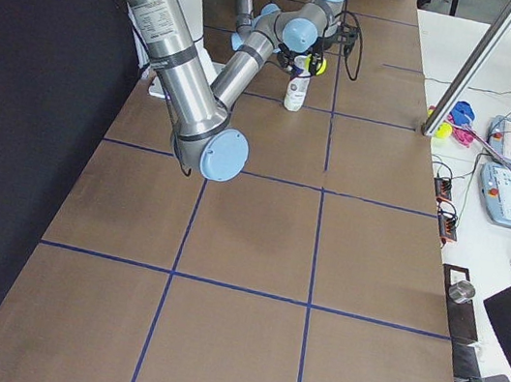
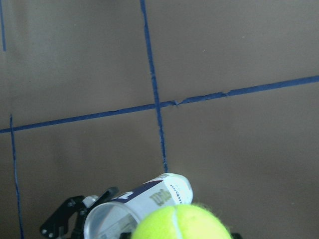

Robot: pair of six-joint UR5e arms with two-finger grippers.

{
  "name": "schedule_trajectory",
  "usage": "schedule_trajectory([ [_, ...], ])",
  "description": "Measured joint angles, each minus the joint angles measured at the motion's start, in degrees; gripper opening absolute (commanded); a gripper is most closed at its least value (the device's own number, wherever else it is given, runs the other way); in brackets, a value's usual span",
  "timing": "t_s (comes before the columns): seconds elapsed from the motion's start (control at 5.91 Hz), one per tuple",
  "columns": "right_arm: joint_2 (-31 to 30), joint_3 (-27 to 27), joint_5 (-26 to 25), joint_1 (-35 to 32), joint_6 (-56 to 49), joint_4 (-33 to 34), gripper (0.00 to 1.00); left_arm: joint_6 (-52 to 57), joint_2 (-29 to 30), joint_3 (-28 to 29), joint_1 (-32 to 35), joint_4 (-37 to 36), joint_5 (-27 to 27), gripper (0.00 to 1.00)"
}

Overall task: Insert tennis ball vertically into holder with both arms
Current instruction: 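Lift the second ball over the can with the right gripper and drop it in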

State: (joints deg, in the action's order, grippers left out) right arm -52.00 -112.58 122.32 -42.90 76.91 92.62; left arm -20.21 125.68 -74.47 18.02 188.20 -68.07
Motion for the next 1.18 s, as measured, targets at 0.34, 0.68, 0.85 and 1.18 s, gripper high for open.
schedule_trajectory([
  [0.34, 3.8, 2.8, -7.7, 6.4, 6.9, -3.9, 0.1, 0.0, 0.0, 0.0, 0.0, 0.0, 0.0, 0.9],
  [0.68, 4.5, 4.2, -8.7, 7.3, 7.8, -5.3, 0.74, 0.0, 0.0, 0.0, -0.2, 0.0, 0.0, 0.9],
  [0.85, 4.5, 4.3, -8.9, 7.4, 8.0, -5.4, 0.98, 0.0, 0.0, 0.0, -0.3, 0.0, 0.0, 0.9],
  [1.18, 4.5, 4.4, -10.1, 7.5, 8.2, -5.5, 0.98, 0.1, -0.1, -0.1, -0.4, 0.1, 0.0, 0.9],
])
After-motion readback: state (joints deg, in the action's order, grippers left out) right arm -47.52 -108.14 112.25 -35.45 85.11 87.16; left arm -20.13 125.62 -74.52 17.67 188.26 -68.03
